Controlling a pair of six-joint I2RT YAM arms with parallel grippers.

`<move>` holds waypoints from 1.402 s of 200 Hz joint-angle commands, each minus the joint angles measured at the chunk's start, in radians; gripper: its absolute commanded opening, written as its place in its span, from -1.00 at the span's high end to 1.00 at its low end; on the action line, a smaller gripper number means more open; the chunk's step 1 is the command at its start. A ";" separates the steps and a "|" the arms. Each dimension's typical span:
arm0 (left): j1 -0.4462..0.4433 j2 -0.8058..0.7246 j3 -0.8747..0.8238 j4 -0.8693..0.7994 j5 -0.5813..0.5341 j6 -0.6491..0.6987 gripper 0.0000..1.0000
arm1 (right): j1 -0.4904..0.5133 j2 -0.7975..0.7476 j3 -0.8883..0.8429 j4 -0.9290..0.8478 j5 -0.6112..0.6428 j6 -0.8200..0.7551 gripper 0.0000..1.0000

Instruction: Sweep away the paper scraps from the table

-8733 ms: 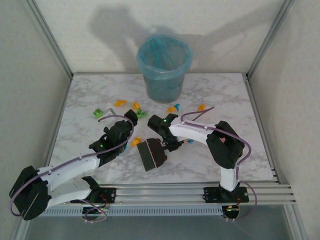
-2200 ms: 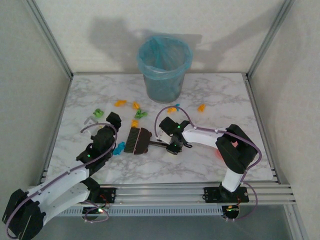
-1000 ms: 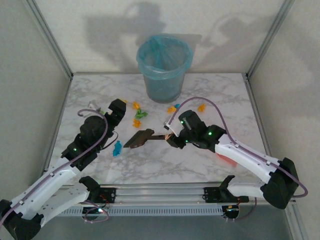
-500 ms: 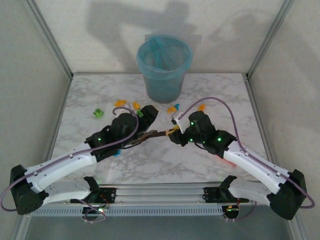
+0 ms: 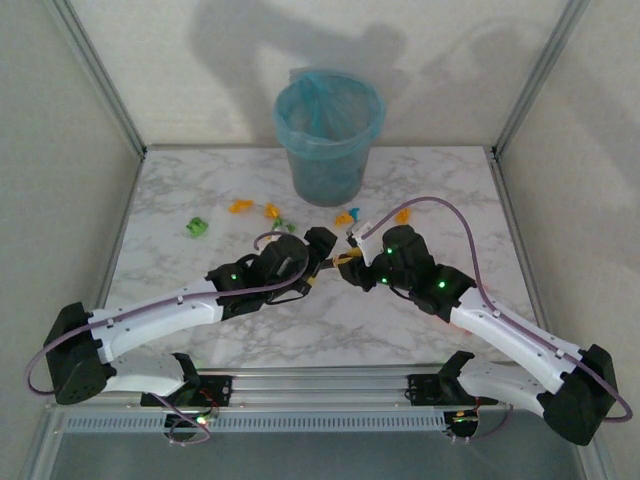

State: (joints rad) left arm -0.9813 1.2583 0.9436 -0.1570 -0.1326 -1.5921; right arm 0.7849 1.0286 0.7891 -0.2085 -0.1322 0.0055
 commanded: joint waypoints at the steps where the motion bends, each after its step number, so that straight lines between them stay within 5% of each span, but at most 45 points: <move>1: -0.013 0.004 -0.006 -0.056 -0.020 -0.091 -0.87 | -0.006 -0.023 -0.018 0.092 0.026 0.017 1.00; 74: 0.001 -0.033 -0.162 0.026 -0.021 -0.246 -0.90 | 0.006 0.005 -0.044 0.163 0.006 0.001 1.00; 158: 0.076 0.081 -0.168 0.216 0.014 -0.266 -0.60 | 0.019 0.003 -0.062 0.201 -0.046 -0.019 1.00; 191: 0.087 0.123 -0.133 0.209 0.019 -0.253 -0.31 | 0.018 0.004 -0.059 0.196 -0.061 -0.027 1.00; 280: 0.101 0.150 -0.076 0.157 0.007 -0.260 1.00 | 0.026 0.019 -0.044 0.185 -0.144 -0.032 1.00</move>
State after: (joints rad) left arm -0.8696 1.3903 0.8307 0.0193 -0.1265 -1.8790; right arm 0.7963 1.0466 0.7261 -0.1017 -0.1776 -0.0383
